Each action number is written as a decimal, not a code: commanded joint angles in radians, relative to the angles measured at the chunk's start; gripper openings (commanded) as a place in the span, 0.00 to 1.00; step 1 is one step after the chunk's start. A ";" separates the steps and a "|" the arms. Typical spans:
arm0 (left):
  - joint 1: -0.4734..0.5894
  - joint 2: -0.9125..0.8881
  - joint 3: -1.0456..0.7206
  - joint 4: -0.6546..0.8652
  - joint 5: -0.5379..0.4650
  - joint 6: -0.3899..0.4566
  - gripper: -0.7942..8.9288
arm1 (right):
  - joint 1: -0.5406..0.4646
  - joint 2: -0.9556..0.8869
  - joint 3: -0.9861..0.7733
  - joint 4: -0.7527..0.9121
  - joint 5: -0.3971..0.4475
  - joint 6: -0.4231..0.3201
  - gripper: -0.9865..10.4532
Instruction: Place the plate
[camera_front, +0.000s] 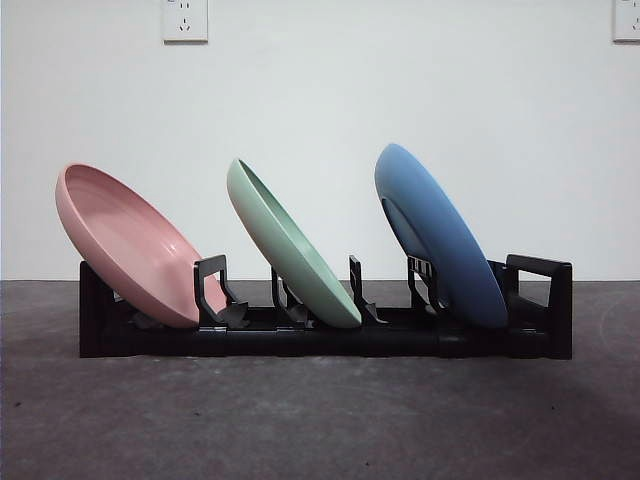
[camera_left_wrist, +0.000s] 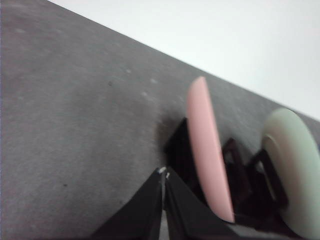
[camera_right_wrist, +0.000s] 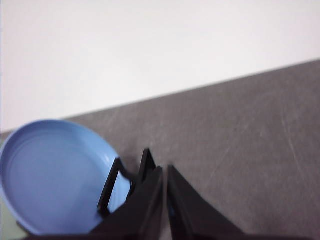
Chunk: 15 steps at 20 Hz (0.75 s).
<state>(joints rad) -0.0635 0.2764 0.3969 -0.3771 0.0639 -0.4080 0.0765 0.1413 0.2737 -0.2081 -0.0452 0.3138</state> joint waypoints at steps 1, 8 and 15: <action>0.000 0.082 0.100 -0.079 0.043 0.092 0.09 | 0.002 0.069 0.071 -0.033 -0.063 -0.048 0.10; -0.003 0.286 0.332 -0.327 0.121 0.247 0.09 | 0.014 0.309 0.221 -0.066 -0.295 -0.154 0.10; -0.032 0.481 0.535 -0.494 0.191 0.323 0.09 | 0.105 0.618 0.476 -0.324 -0.396 -0.275 0.10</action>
<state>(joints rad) -0.0929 0.7513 0.9142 -0.8738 0.2462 -0.1158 0.1772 0.7509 0.7319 -0.5270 -0.4404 0.0830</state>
